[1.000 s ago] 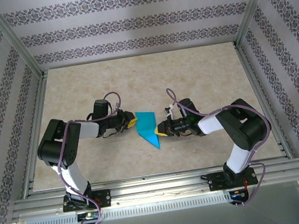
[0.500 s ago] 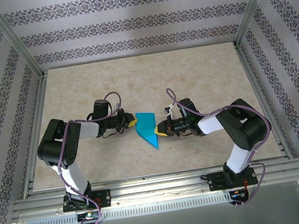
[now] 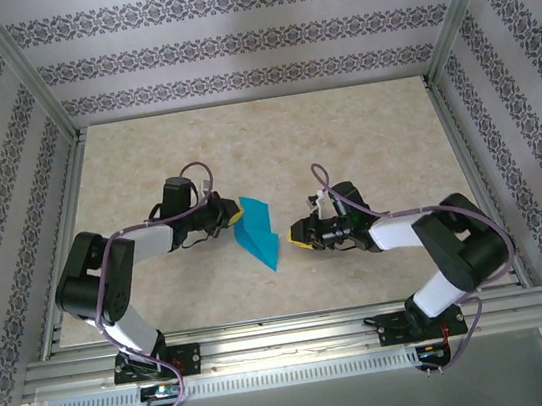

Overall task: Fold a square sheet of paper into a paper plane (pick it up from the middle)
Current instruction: Fourth fold the wing at the center of the table.

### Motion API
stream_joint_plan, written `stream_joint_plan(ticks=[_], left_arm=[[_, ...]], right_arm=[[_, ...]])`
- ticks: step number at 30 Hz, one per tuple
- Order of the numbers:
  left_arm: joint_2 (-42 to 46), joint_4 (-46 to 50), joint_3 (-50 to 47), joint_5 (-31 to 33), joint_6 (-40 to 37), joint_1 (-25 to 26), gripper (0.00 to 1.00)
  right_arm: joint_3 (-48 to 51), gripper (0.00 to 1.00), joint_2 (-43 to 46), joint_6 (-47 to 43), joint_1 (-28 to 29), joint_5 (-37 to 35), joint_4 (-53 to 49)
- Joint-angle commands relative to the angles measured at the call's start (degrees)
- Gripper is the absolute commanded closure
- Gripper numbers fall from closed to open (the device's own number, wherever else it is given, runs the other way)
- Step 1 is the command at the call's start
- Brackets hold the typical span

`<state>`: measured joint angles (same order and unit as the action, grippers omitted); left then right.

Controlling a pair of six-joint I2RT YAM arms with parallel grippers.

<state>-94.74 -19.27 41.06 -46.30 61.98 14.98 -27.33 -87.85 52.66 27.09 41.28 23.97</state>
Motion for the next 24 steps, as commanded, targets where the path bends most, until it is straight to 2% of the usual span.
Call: stream_joint_plan(ticks=[1, 6, 10, 13, 16, 19, 21, 22, 24], left_arm=[[3.23, 2.00, -2.28, 3.60, -0.30, -0.01, 1.00], [6.65, 1.10, -4.62, 6.82, 1.83, 0.14, 1.00], [9.40, -0.16, -7.12, 10.09, 4.04, 0.62, 1.00], [11.76, -0.09, -8.44, 12.82, 5.07, 0.90, 1.00], [12.77, 0.10, -8.71, 14.10, 5.76, 1.16, 1.00], [13.25, -0.58, -8.90, 14.79, 6.69, 1.45, 1.00], [13.52, -0.48, -8.81, 14.99, 7.17, 1.54, 1.00], [13.62, -0.56, -8.81, 14.97, 7.21, 1.50, 1.00], [13.68, -0.42, -8.71, 15.14, 7.15, 1.57, 1.00]], right_arm=[[0.99, 0.66, 5.87, -5.08, -0.47, -9.94, -9.78], [-1.06, 0.60, 17.67, -15.24, 4.55, -29.11, -24.71], [-0.04, 0.60, 24.48, -22.88, 12.81, -45.80, -25.42], [0.52, 0.62, 25.64, -29.45, 19.80, -52.85, -22.21], [-0.01, 0.62, 23.02, -35.06, 25.58, -54.90, -17.05], [-2.11, 0.63, 16.76, -42.25, 32.14, -57.63, -12.47], [-4.24, 0.65, 11.80, -47.66, 37.22, -63.78, -9.77], [-5.01, 0.65, 9.24, -49.49, 39.06, -66.57, -7.46], [-6.24, 0.65, 4.85, -51.21, 40.58, -66.70, -3.68]])
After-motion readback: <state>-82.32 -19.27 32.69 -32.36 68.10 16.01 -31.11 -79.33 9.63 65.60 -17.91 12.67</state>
